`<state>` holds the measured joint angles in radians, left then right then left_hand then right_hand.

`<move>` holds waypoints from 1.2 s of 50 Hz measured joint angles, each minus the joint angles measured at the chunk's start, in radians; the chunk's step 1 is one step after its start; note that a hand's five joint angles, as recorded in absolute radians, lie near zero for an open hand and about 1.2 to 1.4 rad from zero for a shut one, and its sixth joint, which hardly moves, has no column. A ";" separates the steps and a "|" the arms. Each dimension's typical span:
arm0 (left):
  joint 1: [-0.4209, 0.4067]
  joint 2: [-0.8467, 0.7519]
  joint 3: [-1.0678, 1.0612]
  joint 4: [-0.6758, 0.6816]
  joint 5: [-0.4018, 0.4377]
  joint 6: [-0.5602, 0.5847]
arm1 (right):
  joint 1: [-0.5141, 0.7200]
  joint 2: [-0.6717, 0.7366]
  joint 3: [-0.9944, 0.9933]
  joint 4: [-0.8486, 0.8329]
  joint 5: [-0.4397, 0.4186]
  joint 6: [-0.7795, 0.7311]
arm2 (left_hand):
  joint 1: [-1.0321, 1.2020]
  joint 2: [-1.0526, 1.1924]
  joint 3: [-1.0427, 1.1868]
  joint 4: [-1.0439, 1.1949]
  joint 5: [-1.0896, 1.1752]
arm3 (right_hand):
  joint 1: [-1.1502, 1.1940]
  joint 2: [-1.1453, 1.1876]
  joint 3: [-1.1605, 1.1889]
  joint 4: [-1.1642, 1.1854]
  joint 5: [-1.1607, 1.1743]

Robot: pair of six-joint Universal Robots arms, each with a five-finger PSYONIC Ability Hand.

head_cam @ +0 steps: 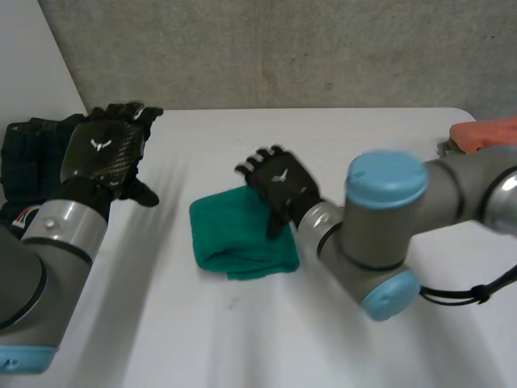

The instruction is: Fold the laundry.

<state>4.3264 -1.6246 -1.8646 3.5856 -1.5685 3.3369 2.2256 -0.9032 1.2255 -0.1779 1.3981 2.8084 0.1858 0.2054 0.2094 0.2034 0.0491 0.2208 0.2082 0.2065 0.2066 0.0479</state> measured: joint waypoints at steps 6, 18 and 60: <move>-0.058 -0.072 0.147 -0.103 0.006 -0.020 | -0.064 -0.054 -0.017 0.036 -0.033 0.223 | 0.000 0.000 0.000 0.000 0.000 | 0.000 0.000 0.000 0.000 0.000; -0.216 -0.407 0.517 -0.460 -0.030 -0.108 | -0.114 0.125 -0.285 0.317 -0.046 0.295 | 0.000 0.000 0.000 0.001 0.000 | 0.000 0.000 0.000 0.000 0.000; -0.099 -0.256 0.625 -0.639 0.178 -0.115 | -0.002 -0.089 0.103 0.060 0.133 -0.155 | 0.000 0.000 0.000 0.001 0.000 | -0.011 0.000 0.000 0.000 0.000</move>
<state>4.2272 -1.8810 -1.2393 2.9469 -1.3901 3.2219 2.2236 -0.9919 1.3281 -0.1183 1.5313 2.6530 0.1855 0.2054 0.2094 0.2044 0.0491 0.2101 0.2082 0.2065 0.2066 0.0475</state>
